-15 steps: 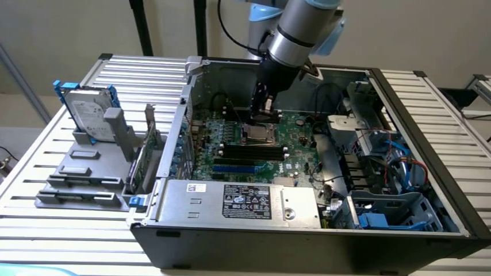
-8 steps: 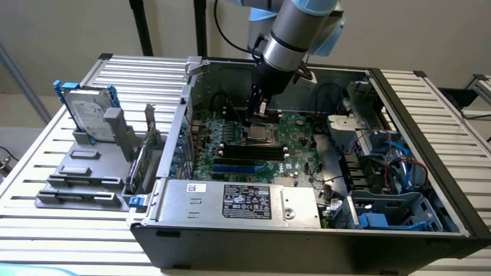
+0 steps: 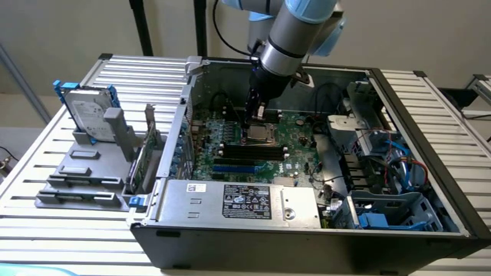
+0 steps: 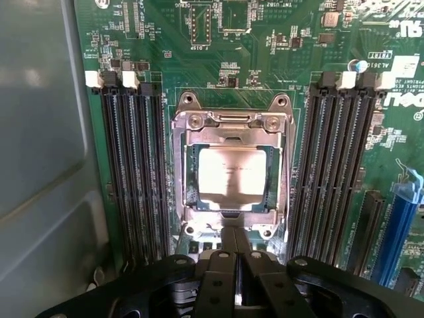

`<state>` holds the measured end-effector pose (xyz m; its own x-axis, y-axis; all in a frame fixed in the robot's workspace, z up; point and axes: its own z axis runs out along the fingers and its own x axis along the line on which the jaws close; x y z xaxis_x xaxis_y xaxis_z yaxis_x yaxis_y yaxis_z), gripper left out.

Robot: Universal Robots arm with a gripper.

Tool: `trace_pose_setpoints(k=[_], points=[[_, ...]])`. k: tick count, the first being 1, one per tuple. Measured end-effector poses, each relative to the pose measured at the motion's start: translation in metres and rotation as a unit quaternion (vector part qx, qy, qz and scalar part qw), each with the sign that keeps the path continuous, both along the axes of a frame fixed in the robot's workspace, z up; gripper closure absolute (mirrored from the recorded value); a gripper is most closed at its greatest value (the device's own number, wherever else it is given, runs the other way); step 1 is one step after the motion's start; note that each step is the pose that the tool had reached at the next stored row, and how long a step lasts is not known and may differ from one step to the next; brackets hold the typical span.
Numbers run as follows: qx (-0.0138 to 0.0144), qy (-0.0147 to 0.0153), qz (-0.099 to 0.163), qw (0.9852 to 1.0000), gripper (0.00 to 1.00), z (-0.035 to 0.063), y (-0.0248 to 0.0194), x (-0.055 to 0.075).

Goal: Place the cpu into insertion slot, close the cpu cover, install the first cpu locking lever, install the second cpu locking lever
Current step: 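Close the cpu cover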

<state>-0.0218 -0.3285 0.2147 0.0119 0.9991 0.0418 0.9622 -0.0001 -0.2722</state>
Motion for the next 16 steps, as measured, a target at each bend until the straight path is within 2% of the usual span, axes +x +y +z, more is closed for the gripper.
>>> trace_pose_setpoints(k=[5,16], points=[[0.0027,-0.0029,0.0,1.0,0.89,-0.0055,0.0,-0.001],[0.0054,-0.007,0.0,1.0,0.89,-0.0141,-0.0001,-0.004]])
